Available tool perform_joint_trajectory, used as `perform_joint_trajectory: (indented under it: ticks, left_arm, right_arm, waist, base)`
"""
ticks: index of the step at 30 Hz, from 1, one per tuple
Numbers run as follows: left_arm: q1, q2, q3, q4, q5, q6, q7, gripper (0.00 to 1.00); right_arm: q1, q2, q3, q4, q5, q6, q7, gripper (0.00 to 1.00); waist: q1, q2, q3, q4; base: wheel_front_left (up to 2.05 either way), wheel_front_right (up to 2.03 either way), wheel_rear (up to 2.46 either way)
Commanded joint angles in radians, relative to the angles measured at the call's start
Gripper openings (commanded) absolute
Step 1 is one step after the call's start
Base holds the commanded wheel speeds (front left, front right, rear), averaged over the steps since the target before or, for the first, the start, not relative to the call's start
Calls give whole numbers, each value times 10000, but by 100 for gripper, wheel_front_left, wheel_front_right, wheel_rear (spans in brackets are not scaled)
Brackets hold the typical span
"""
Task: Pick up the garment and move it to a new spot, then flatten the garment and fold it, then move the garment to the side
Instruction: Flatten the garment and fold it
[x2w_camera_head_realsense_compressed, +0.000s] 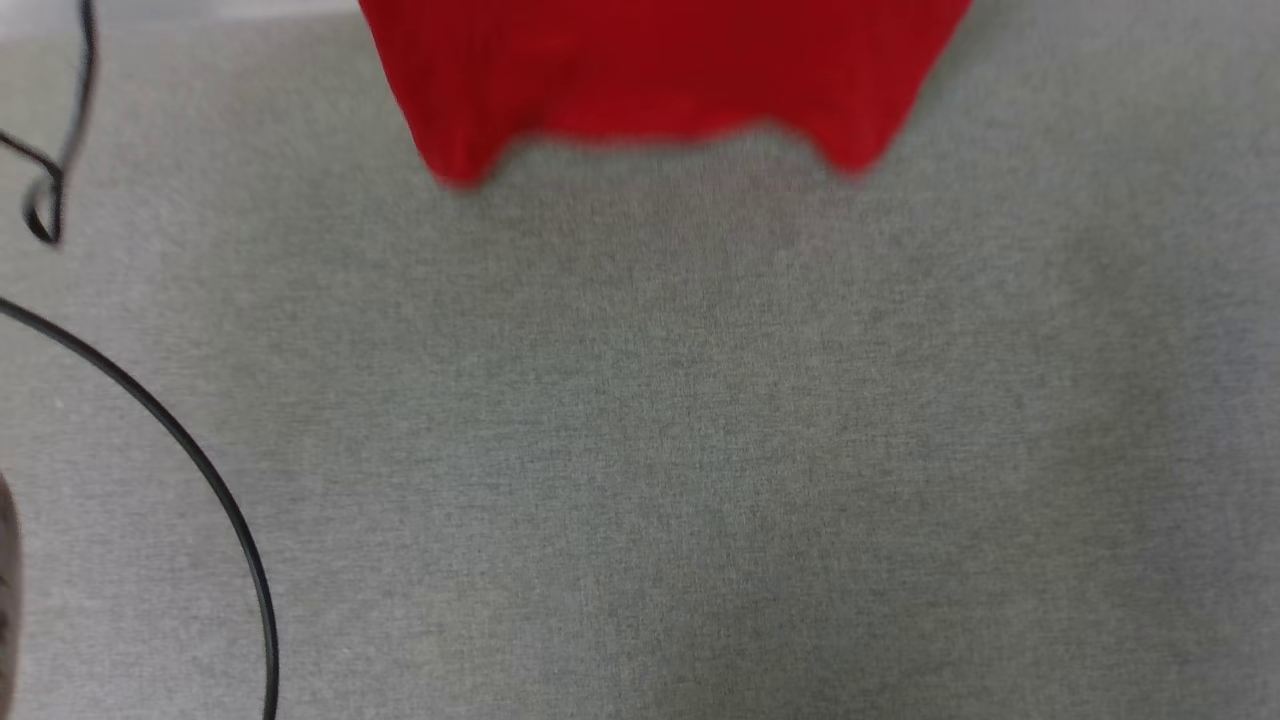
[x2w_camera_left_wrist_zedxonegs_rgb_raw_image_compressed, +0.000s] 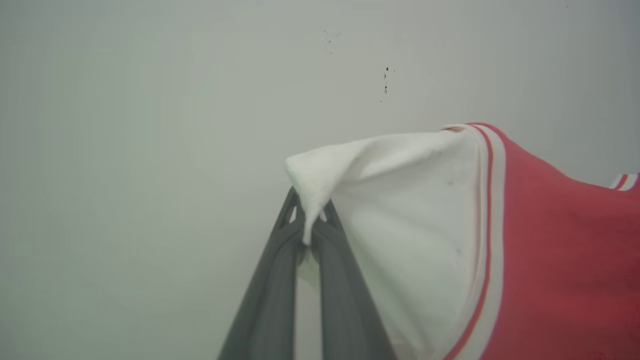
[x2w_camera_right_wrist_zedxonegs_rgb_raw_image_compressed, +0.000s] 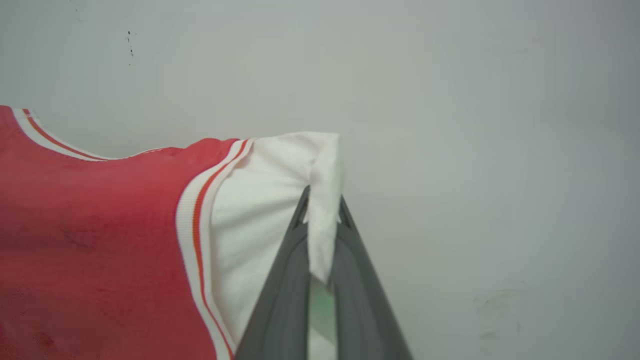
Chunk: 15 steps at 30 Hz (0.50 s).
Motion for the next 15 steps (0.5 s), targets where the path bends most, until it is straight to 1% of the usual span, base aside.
perform_joint_trajectory:
  ticks: [1,8,15]
  left_arm:
    - [-404,39,46,50,-8,-59,-34,0]
    - [-2241,266,124,560,-88,-291,-497,0]
    - [-2857,360,-9,1429,-296,-480,-1054,0]
  right_arm:
    - [-474,-51,-57,66,13,-7,-108,0]
    - [-2558,52,-38,725,-109,-7,-706,0]
    - [-3650,210,267,1891,-42,-7,-1342,0]
  waist:
    - [-1,0,671,-7]
    - [-1,0,2080,-16]
    - [-1,0,2971,7]
  base:
    - [0,0,0]
    - [0,0,0]
    - [0,0,0]
